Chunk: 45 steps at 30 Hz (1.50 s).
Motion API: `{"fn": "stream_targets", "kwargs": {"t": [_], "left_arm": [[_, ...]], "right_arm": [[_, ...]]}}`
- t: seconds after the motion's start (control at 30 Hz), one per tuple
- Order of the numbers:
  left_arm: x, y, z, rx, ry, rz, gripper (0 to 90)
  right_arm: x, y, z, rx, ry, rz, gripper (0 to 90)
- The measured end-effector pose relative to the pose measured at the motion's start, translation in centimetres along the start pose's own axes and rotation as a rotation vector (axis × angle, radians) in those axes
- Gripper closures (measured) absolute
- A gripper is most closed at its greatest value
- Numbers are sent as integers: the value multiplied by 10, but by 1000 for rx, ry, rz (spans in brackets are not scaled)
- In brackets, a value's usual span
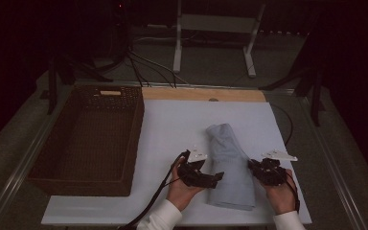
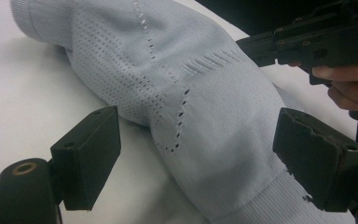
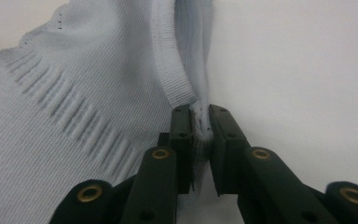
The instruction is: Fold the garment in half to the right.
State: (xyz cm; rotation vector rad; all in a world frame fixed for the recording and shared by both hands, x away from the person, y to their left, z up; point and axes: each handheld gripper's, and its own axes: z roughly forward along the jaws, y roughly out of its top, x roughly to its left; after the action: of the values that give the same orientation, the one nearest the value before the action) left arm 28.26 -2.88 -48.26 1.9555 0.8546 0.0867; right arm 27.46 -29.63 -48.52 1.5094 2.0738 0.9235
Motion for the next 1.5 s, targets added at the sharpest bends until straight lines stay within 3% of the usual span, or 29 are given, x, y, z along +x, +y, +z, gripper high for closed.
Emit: {"fn": "stream_targets", "kwargs": {"t": [0.47, 0.8, 1.07, 1.13, 1.17, 1.5], "left_arm": [[-3, -4, 20, 78, 29, 16, 263], [-1, -10, 30, 134, 28, 7, 409], [5, -9, 26, 150, 26, -8, 706], [6, -9, 24, 148, 32, -10, 772], [7, -10, 23, 142, 34, -17, 854], [9, -11, 17, 126, 33, -18, 876]], "right_arm": [[0, 0, -1, -2, 1, 1, 806], [-1, -1, -3, -6, 1, 2, 800], [-1, -1, -5, -7, 17, -2, 782], [-1, -1, -5, -10, 13, -2, 759], [-1, -1, -5, -11, 9, 1, 739], [-4, -2, -9, -35, -20, 17, 545]]}}
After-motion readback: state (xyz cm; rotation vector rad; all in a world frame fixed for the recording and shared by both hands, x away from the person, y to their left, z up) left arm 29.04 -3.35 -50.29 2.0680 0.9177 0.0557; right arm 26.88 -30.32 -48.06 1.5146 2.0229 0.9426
